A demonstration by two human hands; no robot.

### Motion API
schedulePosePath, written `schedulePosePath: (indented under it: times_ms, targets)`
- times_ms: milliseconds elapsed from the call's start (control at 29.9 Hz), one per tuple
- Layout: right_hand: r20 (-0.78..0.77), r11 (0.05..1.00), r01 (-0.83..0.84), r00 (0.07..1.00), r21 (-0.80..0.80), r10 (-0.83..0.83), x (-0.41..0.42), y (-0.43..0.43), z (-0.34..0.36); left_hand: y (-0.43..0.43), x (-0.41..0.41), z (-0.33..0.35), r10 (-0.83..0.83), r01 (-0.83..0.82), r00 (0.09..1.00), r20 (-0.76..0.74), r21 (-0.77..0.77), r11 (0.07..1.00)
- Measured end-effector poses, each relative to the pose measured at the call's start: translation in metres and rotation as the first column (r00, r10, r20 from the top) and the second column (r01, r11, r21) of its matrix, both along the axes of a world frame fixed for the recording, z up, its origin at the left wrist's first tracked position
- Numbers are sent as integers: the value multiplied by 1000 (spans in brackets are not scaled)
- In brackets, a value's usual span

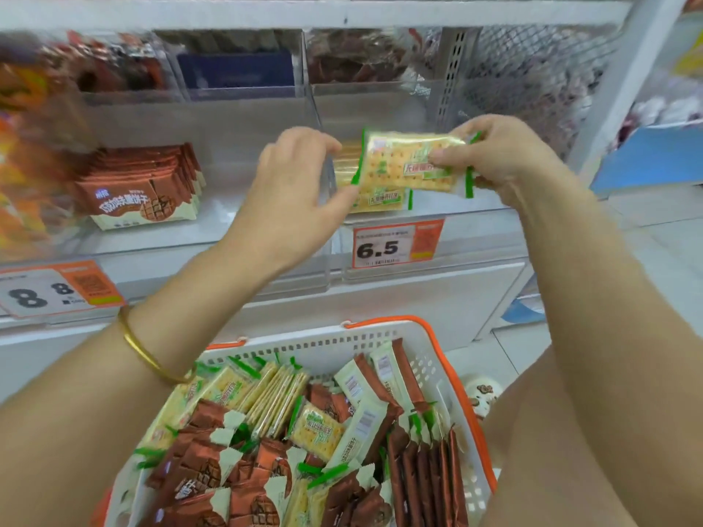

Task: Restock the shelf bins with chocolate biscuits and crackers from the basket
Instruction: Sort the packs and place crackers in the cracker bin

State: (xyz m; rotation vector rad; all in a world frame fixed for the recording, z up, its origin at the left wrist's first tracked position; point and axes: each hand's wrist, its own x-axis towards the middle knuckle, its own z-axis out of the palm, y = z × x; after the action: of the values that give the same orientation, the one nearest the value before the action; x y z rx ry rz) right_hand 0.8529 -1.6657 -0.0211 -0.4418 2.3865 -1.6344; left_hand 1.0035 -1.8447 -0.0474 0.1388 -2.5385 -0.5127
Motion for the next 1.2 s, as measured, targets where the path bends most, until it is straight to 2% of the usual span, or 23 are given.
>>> schedulePosePath:
  times_ms: [134, 334, 702, 969, 1203]
  targets:
    - [3, 952, -73, 997, 298, 76, -25, -41, -15, 3, -23, -7, 48, -43, 991, 127, -46, 998]
    - [-38, 831, -104, 988, 547, 149, -51, -66, -44, 8, -21, -12, 68, -57, 984, 163, -73, 996]
    - [-45, 753, -75, 989, 653, 138, -53, -83, -54, 7, -21, -19, 58, -52, 989, 134, -53, 997]
    - [-58, 773, -61, 990, 631, 125, -49, -92, -51, 7, -22, -19, 63, -55, 989, 136, -60, 997]
    - [-79, 710, -25, 991, 703, 112, -48, -94, -53, 7, -21, -19, 67, -58, 989, 130, -69, 996]
